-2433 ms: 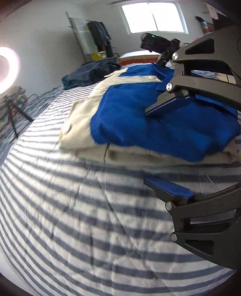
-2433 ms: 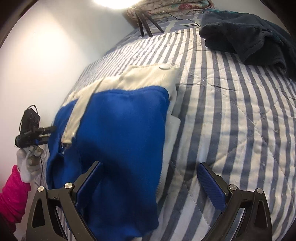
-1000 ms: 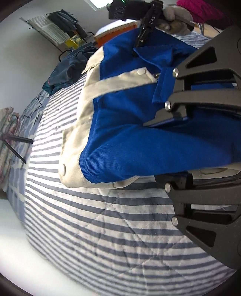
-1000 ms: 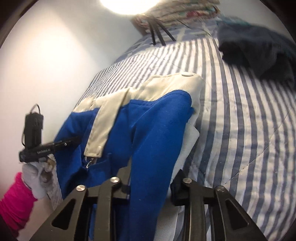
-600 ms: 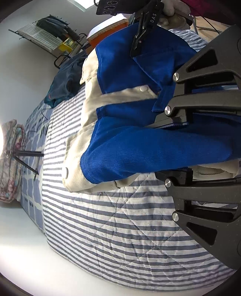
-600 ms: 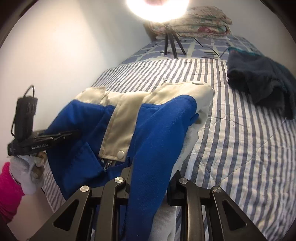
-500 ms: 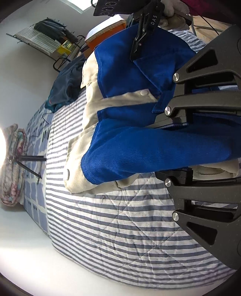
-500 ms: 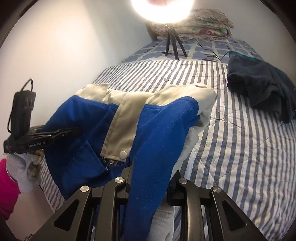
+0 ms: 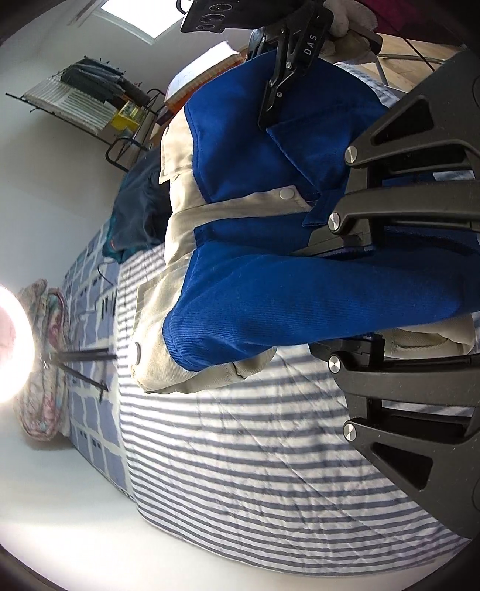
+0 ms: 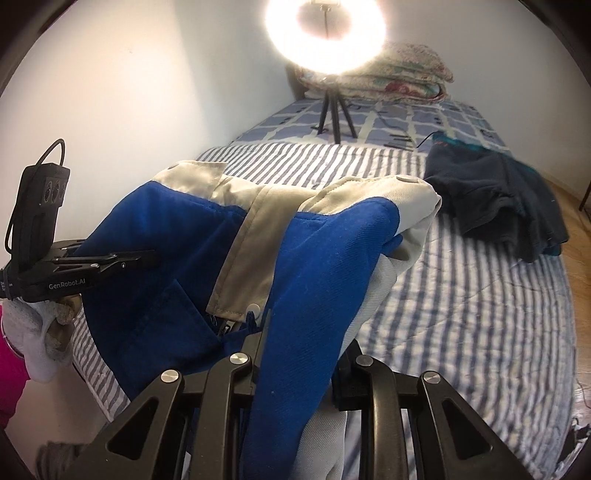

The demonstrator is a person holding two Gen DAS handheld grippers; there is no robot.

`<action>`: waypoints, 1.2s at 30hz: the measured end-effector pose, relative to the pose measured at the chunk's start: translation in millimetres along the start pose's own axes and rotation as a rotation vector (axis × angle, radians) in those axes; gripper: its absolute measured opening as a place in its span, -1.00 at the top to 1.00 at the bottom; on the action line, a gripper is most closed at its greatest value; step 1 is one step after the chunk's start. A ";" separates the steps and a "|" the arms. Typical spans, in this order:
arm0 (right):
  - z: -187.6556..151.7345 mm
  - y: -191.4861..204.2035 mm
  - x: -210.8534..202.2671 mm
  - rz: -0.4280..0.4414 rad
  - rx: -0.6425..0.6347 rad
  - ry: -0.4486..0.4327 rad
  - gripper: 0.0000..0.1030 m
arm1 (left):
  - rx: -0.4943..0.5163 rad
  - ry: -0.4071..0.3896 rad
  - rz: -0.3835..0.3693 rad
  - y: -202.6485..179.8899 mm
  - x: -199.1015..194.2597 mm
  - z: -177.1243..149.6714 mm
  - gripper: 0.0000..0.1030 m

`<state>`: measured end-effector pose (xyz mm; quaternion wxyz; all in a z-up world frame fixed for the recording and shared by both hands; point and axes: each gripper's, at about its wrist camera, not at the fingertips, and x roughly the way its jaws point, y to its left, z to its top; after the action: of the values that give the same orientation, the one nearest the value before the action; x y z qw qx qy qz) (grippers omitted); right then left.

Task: Fold large clothes
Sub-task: 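Lift the folded jacket with both tools and carry it along the bed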

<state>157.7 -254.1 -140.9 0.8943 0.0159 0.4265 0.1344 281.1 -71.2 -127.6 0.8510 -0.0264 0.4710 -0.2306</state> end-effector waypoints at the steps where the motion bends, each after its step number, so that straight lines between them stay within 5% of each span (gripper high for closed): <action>1: 1.6 -3.7 -3.3 -0.006 0.003 -0.004 0.58 | 0.009 -0.005 -0.007 -6.9 0.8 5.7 0.46; 18: 58.0 -107.4 -53.0 -0.167 0.007 -0.079 0.59 | 0.115 -0.042 -0.083 -100.2 56.6 117.3 0.46; 36: 165.7 -249.5 -37.4 -0.310 0.048 -0.170 0.60 | 0.195 -0.128 -0.146 -182.9 177.2 274.9 0.46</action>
<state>318.9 -489.7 -42.9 0.9365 -0.0174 0.3497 -0.0172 517.3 -355.7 -67.1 0.8589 0.0077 0.3877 -0.3344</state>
